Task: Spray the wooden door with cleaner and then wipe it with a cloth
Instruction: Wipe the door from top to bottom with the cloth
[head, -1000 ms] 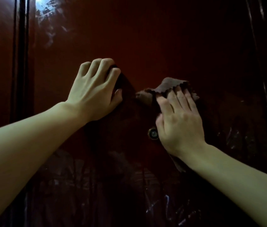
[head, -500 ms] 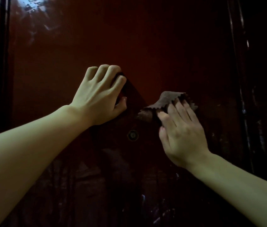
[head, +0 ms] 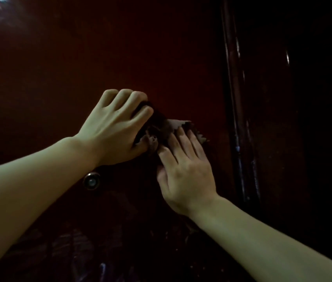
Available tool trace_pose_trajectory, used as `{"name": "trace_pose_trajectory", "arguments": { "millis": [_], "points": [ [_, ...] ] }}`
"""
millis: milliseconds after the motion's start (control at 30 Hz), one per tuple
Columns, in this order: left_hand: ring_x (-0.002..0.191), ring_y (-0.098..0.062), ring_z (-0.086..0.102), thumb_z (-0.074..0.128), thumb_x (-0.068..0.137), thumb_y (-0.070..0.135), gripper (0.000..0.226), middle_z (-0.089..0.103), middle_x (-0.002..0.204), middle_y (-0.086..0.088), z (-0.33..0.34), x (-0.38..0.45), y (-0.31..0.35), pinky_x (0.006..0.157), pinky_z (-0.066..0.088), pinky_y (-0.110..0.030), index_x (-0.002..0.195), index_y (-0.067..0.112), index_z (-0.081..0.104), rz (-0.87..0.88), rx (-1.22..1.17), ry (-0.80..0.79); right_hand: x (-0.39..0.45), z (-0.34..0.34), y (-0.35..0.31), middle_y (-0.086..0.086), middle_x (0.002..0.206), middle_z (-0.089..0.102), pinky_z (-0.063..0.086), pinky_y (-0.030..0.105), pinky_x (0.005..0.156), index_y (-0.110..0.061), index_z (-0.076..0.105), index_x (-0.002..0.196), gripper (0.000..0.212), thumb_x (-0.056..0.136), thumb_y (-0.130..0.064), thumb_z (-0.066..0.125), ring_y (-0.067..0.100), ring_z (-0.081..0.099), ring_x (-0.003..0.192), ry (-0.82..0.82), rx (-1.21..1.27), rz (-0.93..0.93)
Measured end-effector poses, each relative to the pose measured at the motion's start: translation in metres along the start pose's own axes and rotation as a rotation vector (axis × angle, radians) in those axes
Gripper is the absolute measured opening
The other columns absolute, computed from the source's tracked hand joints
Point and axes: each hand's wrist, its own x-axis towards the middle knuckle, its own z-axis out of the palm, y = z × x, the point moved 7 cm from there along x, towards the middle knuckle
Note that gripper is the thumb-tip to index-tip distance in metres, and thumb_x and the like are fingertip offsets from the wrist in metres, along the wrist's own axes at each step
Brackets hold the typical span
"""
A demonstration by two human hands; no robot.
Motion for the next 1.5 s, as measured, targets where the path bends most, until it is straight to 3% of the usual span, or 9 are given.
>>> {"name": "trace_pose_trajectory", "arguments": {
  "millis": [233, 400, 533, 667, 767, 967, 1133, 1267, 1500],
  "points": [
    [0.107, -0.039, 0.05, 0.044, 0.089, 0.047, 0.051, 0.054, 0.119, -0.02, 0.002, 0.021, 0.019, 0.086, 0.037, -0.049, 0.111, 0.002, 0.057, -0.005, 0.011, 0.033, 0.035, -0.015, 0.046, 0.021, 0.137, 0.053, 0.02, 0.049, 0.12, -0.009, 0.055, 0.125, 0.045, 0.092, -0.033, 0.037, 0.039, 0.036, 0.139, 0.058, -0.029, 0.144],
    [0.11, -0.04, 0.049, 0.038, 0.091, 0.054, 0.06, 0.052, 0.12, -0.022, 0.005, 0.032, 0.033, 0.088, 0.037, -0.051, 0.113, 0.001, 0.056, -0.03, -0.008, 0.029, -0.018, -0.01, 0.039, 0.021, 0.137, 0.053, 0.023, 0.051, 0.118, -0.008, 0.06, 0.116, 0.033, 0.09, -0.024, 0.045, 0.039, 0.037, 0.138, 0.041, 0.03, 0.028],
    [0.118, -0.041, 0.046, 0.04, 0.09, 0.054, 0.061, 0.051, 0.122, -0.023, 0.008, 0.036, 0.042, 0.094, 0.036, -0.052, 0.115, 0.001, 0.055, -0.026, 0.0, 0.002, -0.009, -0.015, 0.061, 0.023, 0.132, 0.056, 0.026, 0.052, 0.116, -0.006, 0.061, 0.117, 0.039, 0.087, -0.027, 0.046, 0.042, 0.042, 0.133, 0.035, -0.008, -0.022],
    [0.119, -0.04, 0.047, 0.044, 0.087, 0.047, 0.053, 0.051, 0.122, -0.022, 0.008, 0.047, 0.056, 0.095, 0.037, -0.052, 0.114, 0.002, 0.053, 0.008, 0.005, -0.009, 0.03, -0.029, 0.099, 0.023, 0.136, 0.052, 0.029, 0.052, 0.113, -0.009, 0.053, 0.123, 0.04, 0.091, -0.031, 0.043, 0.043, 0.038, 0.136, 0.032, -0.055, 0.097],
    [0.116, -0.039, 0.048, 0.045, 0.088, 0.048, 0.053, 0.052, 0.122, -0.021, 0.01, 0.058, 0.067, 0.093, 0.037, -0.051, 0.113, 0.002, 0.054, 0.01, 0.005, -0.002, 0.011, -0.028, 0.103, 0.025, 0.135, 0.052, 0.032, 0.052, 0.111, -0.008, 0.051, 0.121, 0.036, 0.092, -0.028, 0.044, 0.045, 0.042, 0.133, 0.072, -0.054, 0.133],
    [0.114, -0.038, 0.049, 0.044, 0.085, 0.049, 0.055, 0.052, 0.121, -0.02, 0.017, 0.076, 0.087, 0.094, 0.039, -0.05, 0.112, 0.003, 0.057, -0.028, 0.004, -0.015, -0.074, -0.026, 0.102, 0.026, 0.122, 0.061, 0.029, 0.051, 0.114, -0.009, 0.049, 0.105, 0.027, 0.082, -0.025, 0.053, 0.04, 0.057, 0.118, 0.043, -0.119, -0.067],
    [0.111, -0.038, 0.05, 0.041, 0.089, 0.052, 0.056, 0.053, 0.119, -0.02, 0.017, 0.084, 0.092, 0.09, 0.039, -0.05, 0.112, 0.003, 0.057, -0.016, 0.005, 0.003, -0.016, -0.032, 0.119, 0.027, 0.128, 0.057, 0.023, 0.052, 0.118, -0.007, 0.05, 0.111, 0.034, 0.086, -0.028, 0.042, 0.041, 0.05, 0.127, 0.015, -0.106, -0.049],
    [0.108, -0.037, 0.051, 0.044, 0.088, 0.049, 0.054, 0.055, 0.117, -0.019, 0.016, 0.087, 0.091, 0.088, 0.038, -0.047, 0.113, 0.003, 0.058, -0.024, 0.002, 0.031, 0.04, -0.04, 0.132, 0.025, 0.129, 0.056, 0.024, 0.048, 0.118, -0.005, 0.055, 0.117, 0.052, 0.091, -0.043, 0.03, 0.04, 0.049, 0.127, 0.022, -0.093, 0.004],
    [0.107, -0.037, 0.05, 0.045, 0.085, 0.047, 0.053, 0.054, 0.116, -0.019, 0.018, 0.088, 0.091, 0.088, 0.039, -0.048, 0.11, 0.002, 0.057, -0.024, 0.015, 0.013, -0.06, -0.038, 0.11, 0.022, 0.109, 0.063, 0.037, 0.043, 0.104, -0.008, 0.048, 0.097, 0.02, 0.081, -0.02, 0.049, 0.036, 0.062, 0.098, 0.13, -0.079, -0.095]
  ]
}}
